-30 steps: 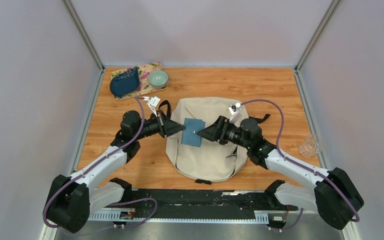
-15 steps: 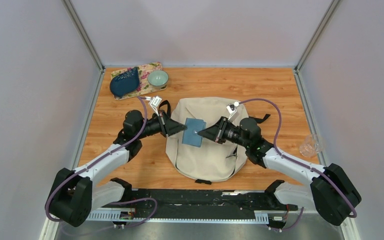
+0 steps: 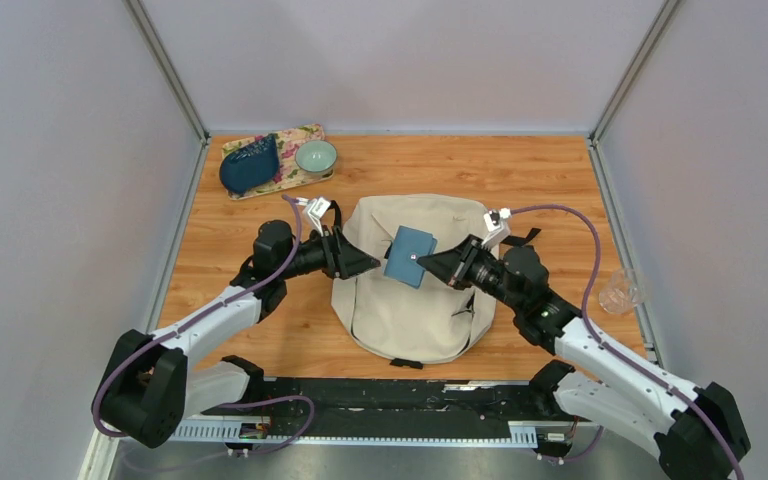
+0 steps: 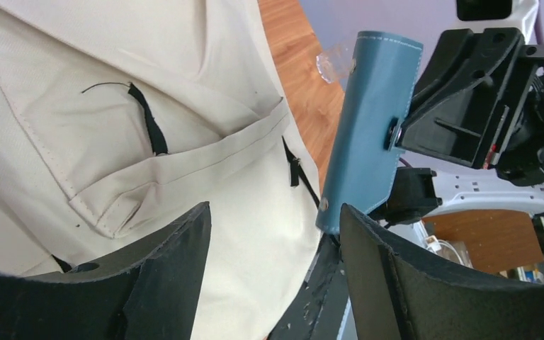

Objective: Pack the student bag
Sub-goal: Pick up the personal item from the center of the board, then place the personal item in the student bag.

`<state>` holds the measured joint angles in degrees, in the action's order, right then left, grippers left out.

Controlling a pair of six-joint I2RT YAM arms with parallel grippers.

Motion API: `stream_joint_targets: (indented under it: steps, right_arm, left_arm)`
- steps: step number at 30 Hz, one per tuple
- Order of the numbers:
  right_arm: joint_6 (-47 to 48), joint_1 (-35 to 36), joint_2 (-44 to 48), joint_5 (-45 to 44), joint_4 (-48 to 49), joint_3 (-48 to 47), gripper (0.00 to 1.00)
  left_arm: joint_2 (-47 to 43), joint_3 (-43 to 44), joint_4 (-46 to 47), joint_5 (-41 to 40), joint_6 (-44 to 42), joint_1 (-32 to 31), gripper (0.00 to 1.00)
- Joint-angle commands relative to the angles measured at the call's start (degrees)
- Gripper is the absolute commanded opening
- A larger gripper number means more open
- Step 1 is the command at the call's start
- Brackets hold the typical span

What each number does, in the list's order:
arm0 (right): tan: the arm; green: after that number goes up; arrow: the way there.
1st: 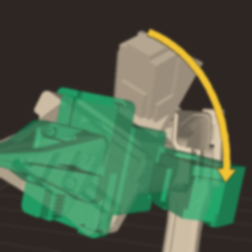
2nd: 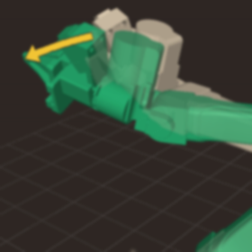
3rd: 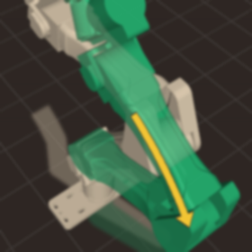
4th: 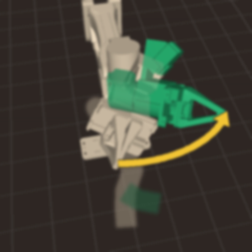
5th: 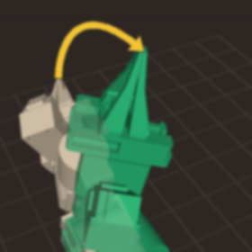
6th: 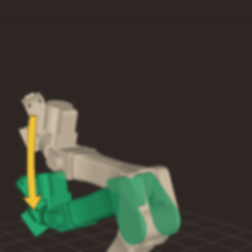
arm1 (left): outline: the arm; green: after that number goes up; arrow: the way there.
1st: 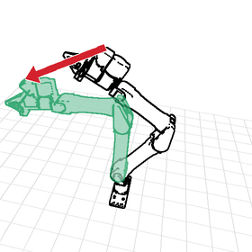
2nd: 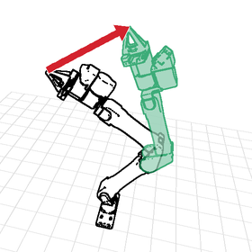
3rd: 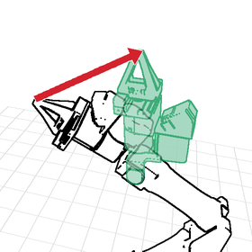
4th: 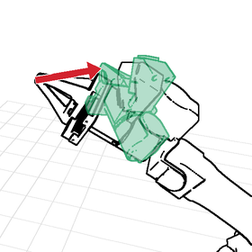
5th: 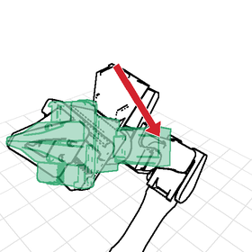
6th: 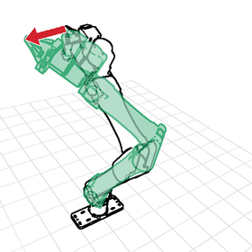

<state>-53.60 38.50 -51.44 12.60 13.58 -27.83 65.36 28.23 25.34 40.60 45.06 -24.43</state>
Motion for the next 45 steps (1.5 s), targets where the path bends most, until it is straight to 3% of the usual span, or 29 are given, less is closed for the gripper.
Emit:
stream_joint_targets:
  steps: [1, 8, 15, 28, 38, 41, 43, 45]
  right_arm:
    - [1.9, 0.1, 9.9, -15.7, -11.1, 1.5, 0.0]
    - [0.3, 0.2, 31.2, -34.3, -32.7, 2.6, 0.0]
    - [-0.8, 0.1, 45.1, -42.4, -44.4, 1.6, 0.0]
    - [-1.0, 0.1, 46.2, -40.2, -47.4, 1.2, 0.0]
    - [-1.2, 0.2, 45.6, -38.0, -44.6, 2.8, 0.0]
    - [-1.3, 0.2, 45.1, -37.0, -44.2, 3.4, 0.0]
    - [-1.5, 0.1, 45.0, -36.2, -43.9, 3.8, 0.0]
    - [-1.7, 0.2, 44.9, -35.6, -43.8, 4.1, 0.0]
  left_arm:
    - [-0.5, 3.8, -3.0, -3.4, -4.9, -1.1, 0.74]
    - [6.1, 19.6, -21.6, -17.8, -21.4, -10.6, 0.76]
    - [17.3, 30.7, -31.9, -29.1, -21.9, -18.6, 0.76]
    - [30.6, 41.2, -41.2, -42.1, -15.1, -23.1, 0.74]
    - [37.6, 46.0, -42.0, -42.5, -9.4, -23.3, 0.73]
    - [39.0, 47.1, -41.6, -41.9, -9.2, -23.3, 0.62]
    - [39.2, 46.7, -41.0, -41.9, -9.4, -23.2, 0.43]
    - [39.1, 46.4, -40.5, -42.0, -9.6, -23.2, 0.31]
